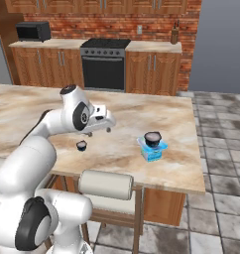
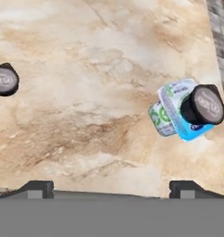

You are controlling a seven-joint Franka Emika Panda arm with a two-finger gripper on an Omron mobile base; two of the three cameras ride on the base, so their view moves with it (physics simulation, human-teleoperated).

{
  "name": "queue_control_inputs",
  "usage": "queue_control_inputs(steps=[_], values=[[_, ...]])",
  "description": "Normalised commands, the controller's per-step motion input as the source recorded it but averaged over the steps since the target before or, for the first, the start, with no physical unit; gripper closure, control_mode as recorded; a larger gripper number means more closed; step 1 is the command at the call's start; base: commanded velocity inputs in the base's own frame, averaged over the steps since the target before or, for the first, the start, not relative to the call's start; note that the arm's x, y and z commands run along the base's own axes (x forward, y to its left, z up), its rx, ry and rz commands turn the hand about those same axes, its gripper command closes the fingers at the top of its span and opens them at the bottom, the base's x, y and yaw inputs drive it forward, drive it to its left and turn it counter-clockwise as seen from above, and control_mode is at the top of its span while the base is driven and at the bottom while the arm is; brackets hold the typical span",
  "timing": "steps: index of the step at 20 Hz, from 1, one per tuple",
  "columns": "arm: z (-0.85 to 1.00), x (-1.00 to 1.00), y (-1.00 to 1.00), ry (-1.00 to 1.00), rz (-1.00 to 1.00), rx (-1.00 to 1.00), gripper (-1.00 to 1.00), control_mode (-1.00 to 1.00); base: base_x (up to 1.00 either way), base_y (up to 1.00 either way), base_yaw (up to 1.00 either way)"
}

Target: Stack the yogurt containers by placing the smaller containers on top of the larger containers.

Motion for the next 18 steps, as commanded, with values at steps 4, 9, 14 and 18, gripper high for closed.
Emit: queue_control_inputs(steps=[4,9,14,18], values=[[-0.07,-0.12,0.53,0.00,-0.09,0.17,-1.00,-1.00,0.00,0.00,0.00],[-0.06,-0.09,0.52,-0.03,-0.10,0.16,-1.00,-1.00,0.00,0.00,0.00],[-0.05,-0.13,0.36,-0.04,-0.08,0.18,-1.00,-1.00,0.00,0.00,0.00],[-0.23,-0.03,0.12,-0.04,-0.02,0.15,-1.00,-1.00,0.00,0.00,0.00]])
